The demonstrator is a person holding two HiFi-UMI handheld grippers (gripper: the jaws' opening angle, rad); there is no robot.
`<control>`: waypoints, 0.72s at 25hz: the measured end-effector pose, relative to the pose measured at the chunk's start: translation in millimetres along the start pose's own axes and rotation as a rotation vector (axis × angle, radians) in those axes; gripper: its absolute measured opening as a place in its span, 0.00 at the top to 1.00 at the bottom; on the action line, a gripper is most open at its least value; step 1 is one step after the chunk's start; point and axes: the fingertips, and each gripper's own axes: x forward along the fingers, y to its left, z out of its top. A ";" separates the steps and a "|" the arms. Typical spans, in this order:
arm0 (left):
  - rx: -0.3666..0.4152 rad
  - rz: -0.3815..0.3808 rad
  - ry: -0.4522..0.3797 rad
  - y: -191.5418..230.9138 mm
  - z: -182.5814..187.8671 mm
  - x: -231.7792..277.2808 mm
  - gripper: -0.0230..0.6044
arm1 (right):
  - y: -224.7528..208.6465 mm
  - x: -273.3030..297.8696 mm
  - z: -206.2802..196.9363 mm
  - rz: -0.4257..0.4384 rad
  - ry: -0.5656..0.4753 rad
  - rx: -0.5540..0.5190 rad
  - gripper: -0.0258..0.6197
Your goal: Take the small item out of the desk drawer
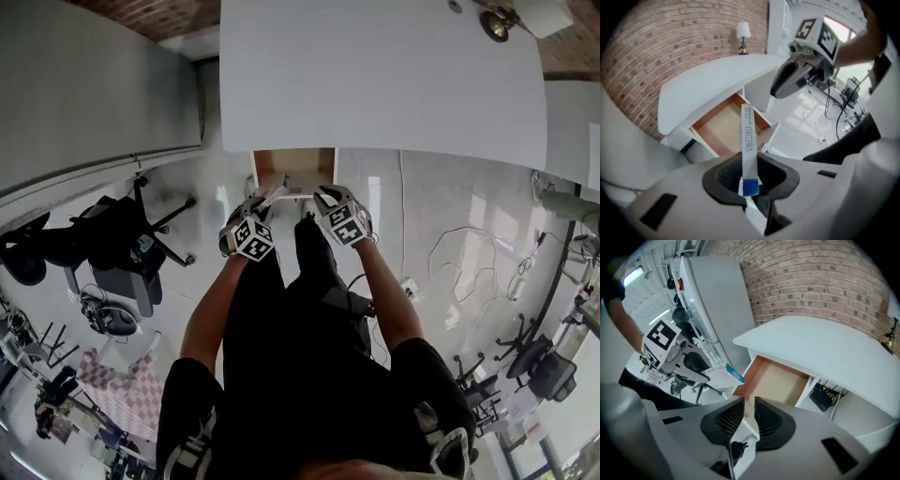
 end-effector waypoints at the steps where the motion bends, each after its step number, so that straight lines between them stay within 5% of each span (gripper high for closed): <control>1: -0.031 0.008 -0.039 -0.8 2.4 -14.4 0.82 | 2.3 -10.7 7.1 -0.006 -0.024 0.011 0.83; 9: -0.186 0.093 -0.446 13.2 69.8 -155.8 0.82 | 16.3 -126.7 113.9 -0.130 -0.371 0.052 0.85; 18: -0.228 0.218 -0.887 45.9 142.3 -341.6 0.82 | 72.9 -268.9 215.6 -0.285 -0.718 0.096 0.89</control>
